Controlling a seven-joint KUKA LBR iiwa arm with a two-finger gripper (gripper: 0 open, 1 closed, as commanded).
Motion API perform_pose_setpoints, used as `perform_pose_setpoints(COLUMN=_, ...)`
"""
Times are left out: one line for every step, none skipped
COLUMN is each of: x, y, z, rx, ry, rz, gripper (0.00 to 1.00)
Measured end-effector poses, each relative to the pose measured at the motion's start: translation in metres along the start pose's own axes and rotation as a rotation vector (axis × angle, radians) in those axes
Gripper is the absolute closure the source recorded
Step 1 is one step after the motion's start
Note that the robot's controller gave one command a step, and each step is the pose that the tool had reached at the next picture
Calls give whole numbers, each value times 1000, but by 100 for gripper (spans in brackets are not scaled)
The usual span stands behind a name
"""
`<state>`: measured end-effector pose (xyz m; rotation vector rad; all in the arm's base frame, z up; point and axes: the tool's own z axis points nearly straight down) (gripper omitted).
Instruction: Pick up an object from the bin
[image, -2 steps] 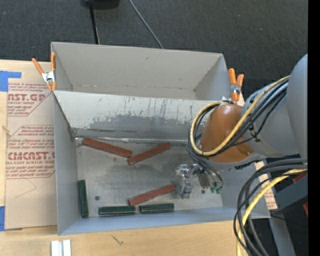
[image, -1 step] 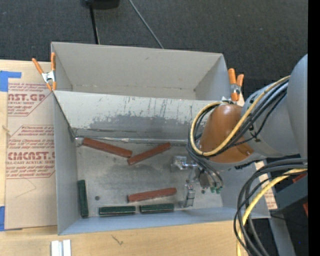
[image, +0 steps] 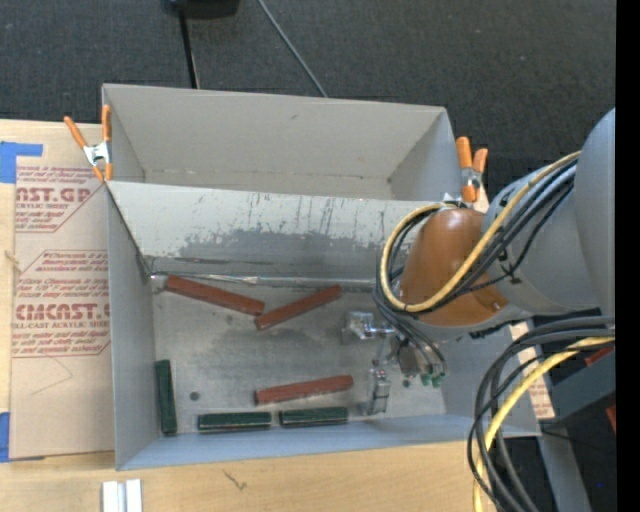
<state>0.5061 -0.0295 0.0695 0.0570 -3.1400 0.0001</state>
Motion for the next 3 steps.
perform_pose_setpoints(x=-6, y=60, z=-3, rx=-1, ry=-2, rz=-67, gripper=100)
perform_pose_setpoints(x=-6, y=60, z=-3, rx=-1, ry=-2, rz=-68, gripper=100)
perform_pose_setpoints(x=-33, y=74, z=-139, rx=-1, ry=-4, rz=-34, gripper=100)
